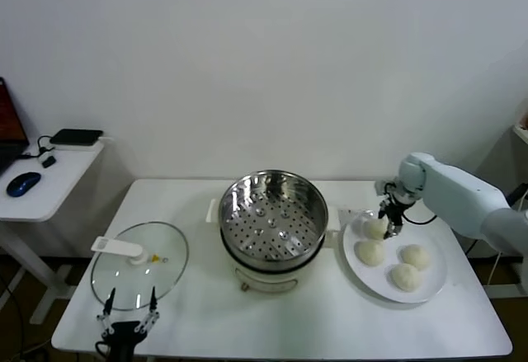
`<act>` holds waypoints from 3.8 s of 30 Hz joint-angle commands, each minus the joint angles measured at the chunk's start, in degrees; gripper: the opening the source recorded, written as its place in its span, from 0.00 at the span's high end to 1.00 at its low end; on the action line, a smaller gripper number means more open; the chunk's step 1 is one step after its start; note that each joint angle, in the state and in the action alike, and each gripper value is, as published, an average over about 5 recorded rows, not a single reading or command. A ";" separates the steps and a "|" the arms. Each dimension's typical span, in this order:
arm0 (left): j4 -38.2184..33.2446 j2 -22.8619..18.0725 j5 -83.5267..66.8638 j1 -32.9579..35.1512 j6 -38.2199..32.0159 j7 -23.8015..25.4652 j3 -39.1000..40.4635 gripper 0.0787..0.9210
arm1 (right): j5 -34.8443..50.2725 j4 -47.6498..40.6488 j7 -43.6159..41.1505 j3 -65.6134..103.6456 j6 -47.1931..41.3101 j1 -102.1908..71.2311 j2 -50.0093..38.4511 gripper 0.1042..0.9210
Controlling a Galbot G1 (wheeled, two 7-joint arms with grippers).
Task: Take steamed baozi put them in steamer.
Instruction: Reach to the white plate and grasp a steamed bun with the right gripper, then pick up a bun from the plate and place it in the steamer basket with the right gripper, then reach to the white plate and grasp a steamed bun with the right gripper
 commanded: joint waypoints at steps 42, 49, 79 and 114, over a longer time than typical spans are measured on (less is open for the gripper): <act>-1.26 -1.49 -0.40 0.87 -1.03 -0.80 -0.71 0.12 | 1.48 3.48 2.86 -20.89 49.05 24.03 31.94 0.33; -0.89 -1.60 -0.42 0.64 -1.11 -0.79 -0.80 0.12 | -1.57 -3.07 1.70 -18.50 52.67 18.86 33.73 0.33; -0.57 -1.73 0.01 0.76 -1.23 -0.73 -0.97 0.12 | 17.66 0.97 -4.54 -22.28 50.16 27.04 27.81 0.12; 0.22 -1.04 1.34 1.00 -1.30 -0.68 -0.02 0.12 | 33.00 44.52 13.59 -45.51 -15.36 37.85 -9.91 0.12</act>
